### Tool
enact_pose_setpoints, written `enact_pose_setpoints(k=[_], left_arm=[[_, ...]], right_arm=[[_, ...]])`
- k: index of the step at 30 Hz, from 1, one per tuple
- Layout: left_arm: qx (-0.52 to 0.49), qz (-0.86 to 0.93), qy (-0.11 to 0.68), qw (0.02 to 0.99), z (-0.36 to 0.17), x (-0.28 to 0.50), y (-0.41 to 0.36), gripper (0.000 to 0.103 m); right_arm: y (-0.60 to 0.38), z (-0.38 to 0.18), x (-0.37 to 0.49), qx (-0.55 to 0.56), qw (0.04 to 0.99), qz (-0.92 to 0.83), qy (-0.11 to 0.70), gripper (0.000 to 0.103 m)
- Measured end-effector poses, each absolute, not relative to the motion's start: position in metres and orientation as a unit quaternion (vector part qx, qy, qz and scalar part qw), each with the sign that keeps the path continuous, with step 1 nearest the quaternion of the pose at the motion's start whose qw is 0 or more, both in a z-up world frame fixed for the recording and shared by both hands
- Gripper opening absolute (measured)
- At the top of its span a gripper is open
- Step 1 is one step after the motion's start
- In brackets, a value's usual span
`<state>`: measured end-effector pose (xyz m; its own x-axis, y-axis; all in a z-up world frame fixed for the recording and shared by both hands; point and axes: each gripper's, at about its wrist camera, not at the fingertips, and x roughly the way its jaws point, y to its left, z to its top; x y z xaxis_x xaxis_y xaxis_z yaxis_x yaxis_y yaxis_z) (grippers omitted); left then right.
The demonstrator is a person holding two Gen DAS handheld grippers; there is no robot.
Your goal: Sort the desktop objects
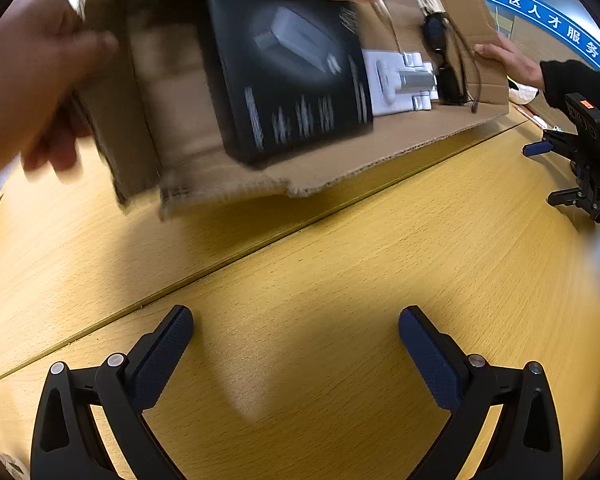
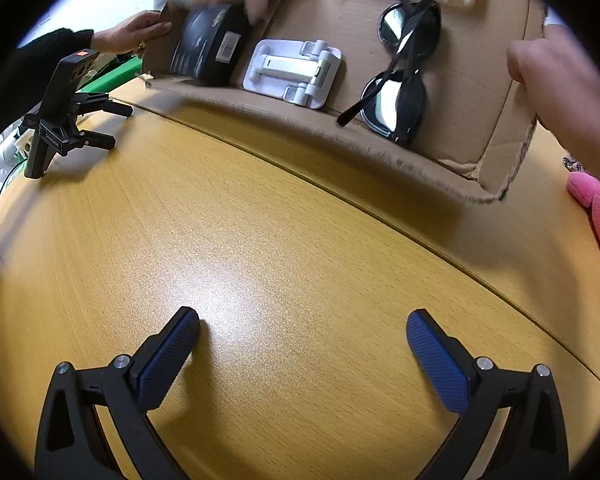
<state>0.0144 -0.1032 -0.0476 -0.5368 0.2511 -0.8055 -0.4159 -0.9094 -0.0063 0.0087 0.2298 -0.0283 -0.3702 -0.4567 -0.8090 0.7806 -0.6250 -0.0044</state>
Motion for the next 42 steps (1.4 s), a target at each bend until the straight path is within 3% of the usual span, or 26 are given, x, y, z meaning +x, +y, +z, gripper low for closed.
enact_pose_setpoints(k=[42], left_arm=[[-0.442,0.872,0.091,0.188,-0.038,0.016,-0.110,0.103]], right_arm=[[0.227,-0.030,0.010,0.410,0.385,-0.803,0.198,0.103]])
